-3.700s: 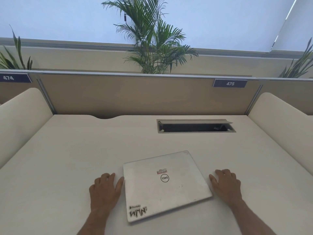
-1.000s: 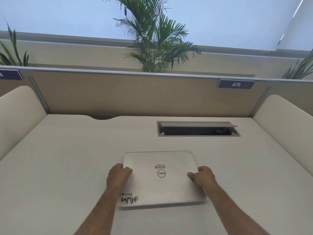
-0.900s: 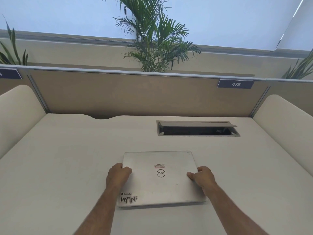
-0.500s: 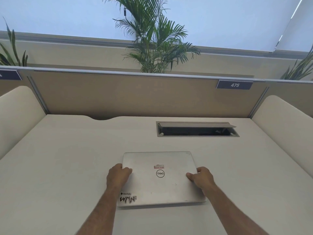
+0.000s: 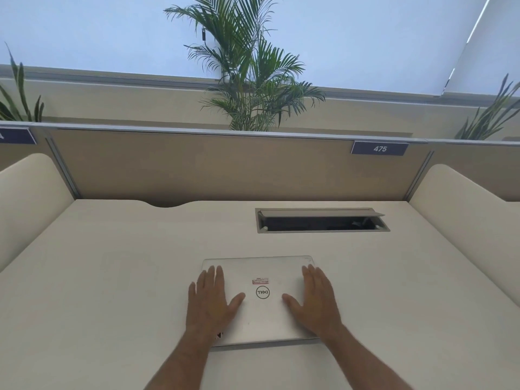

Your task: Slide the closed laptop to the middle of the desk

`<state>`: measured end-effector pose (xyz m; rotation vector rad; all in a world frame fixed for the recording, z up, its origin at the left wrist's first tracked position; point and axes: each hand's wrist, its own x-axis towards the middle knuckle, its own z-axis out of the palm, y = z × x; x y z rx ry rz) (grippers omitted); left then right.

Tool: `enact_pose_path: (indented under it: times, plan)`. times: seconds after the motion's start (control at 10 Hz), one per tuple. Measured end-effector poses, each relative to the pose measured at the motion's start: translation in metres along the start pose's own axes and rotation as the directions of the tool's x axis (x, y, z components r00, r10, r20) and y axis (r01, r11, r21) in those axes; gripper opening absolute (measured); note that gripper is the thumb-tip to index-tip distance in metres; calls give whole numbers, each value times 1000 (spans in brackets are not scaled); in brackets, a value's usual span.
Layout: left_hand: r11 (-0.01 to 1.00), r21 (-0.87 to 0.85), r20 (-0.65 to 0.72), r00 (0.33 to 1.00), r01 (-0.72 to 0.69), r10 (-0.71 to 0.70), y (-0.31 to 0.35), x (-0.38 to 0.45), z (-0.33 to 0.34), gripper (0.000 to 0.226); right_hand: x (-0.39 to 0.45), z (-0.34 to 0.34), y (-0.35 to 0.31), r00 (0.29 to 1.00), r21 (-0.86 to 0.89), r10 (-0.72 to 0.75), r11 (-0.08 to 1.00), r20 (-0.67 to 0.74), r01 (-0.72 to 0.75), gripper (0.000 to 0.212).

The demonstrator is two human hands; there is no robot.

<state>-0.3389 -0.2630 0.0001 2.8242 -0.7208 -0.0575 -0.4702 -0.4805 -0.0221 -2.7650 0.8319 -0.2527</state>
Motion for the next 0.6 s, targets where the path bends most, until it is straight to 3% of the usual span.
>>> enact_pose_path:
  times: [0.1, 0.2, 0.4, 0.6]
  plan:
    - [988, 24, -62, 986, -156, 157, 8, -13, 0, 100, -3, 3, -15, 985, -71, -175, 982, 11, 175, 95]
    - [969, 64, -36, 970, -238, 241, 13, -24, 6, 84, -9, 6, -28, 974, -69, -227, 972, 5, 227, 96]
    - [963, 81, 7, 966, -257, 257, 19, -40, 6, 80, -19, 16, -35, 975, -82, -219, 972, 33, 221, 94]
    - [971, 90, -117, 965, -224, 233, 23, -41, 2, 90, -23, 10, -40, 976, -52, -218, 974, 19, 219, 96]
